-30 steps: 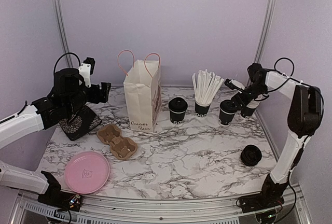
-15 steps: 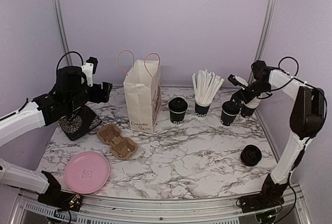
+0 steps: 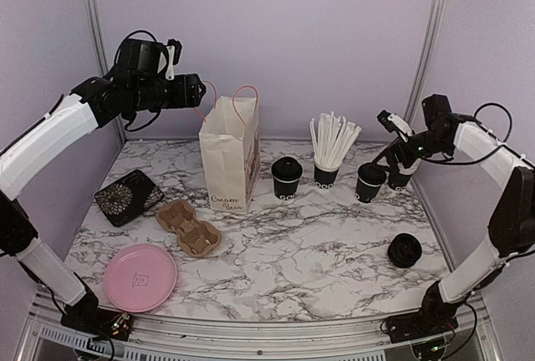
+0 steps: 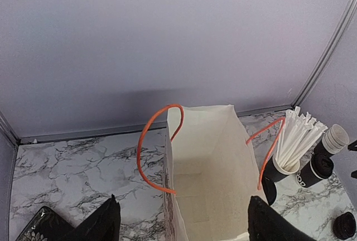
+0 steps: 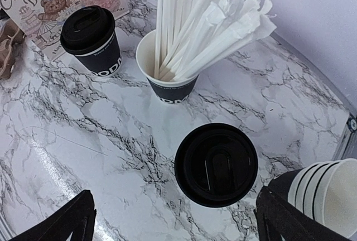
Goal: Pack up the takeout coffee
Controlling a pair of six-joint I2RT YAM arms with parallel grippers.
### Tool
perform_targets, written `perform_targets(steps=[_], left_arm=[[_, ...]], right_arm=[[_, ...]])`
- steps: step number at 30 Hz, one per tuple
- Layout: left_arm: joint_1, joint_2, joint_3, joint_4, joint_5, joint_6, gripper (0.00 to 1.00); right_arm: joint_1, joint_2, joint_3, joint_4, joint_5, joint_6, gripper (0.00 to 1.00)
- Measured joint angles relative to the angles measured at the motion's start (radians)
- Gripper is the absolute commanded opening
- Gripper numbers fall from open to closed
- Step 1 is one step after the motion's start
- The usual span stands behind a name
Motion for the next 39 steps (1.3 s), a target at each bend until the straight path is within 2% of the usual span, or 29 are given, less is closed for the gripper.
perform_targets(steps=[4, 6, 10, 15, 17, 20, 22, 24, 31, 35, 38, 39], left_arm=[[0.0, 0.125, 0.092, -0.063, -0.019, -0.036, 0.74], [0.002, 0.175, 0.116, -0.085, -0.019, -0.055, 0.68], [0.01, 0.263, 0.167, -0.125, -0.016, -0.097, 0.51], [0.03, 0.325, 0.228, -0.147, -0.01, -0.119, 0.34], [0.037, 0.341, 0.249, -0.147, -0.003, -0.122, 0.34], [0.047, 0.36, 0.266, -0.148, 0.02, -0.129, 0.44], [0.048, 0.371, 0.272, -0.15, 0.04, -0.132, 0.46], [0.051, 0.378, 0.275, -0.152, 0.061, -0.139, 0.41], [0.051, 0.381, 0.276, -0.162, 0.1, -0.134, 0.1], [0.051, 0.381, 0.276, -0.168, 0.112, -0.13, 0.09], [0.051, 0.381, 0.276, -0.171, 0.113, -0.128, 0.14], [0.051, 0.381, 0.276, -0.174, 0.113, -0.125, 0.12]], right_arm=[[0.002, -0.007, -0.036, 0.011, -0.038, 0.0, 0.94], [0.005, -0.012, -0.048, 0.017, -0.054, 0.0, 0.93], [0.006, -0.027, -0.08, 0.034, -0.076, 0.0, 0.92], [0.007, -0.05, -0.118, 0.047, -0.089, 0.0, 0.9], [0.007, -0.057, -0.129, 0.051, -0.091, 0.0, 0.9], [0.007, -0.068, -0.144, 0.055, -0.093, -0.001, 0.9], [0.007, -0.074, -0.151, 0.055, -0.093, -0.001, 0.9], [0.007, -0.077, -0.154, 0.057, -0.093, -0.002, 0.9], [0.007, -0.086, -0.167, 0.058, -0.093, -0.004, 0.89], [0.007, -0.089, -0.167, 0.058, -0.093, -0.004, 0.89], [0.007, -0.091, -0.167, 0.058, -0.093, -0.003, 0.89], [0.007, -0.093, -0.167, 0.058, -0.094, -0.003, 0.89]])
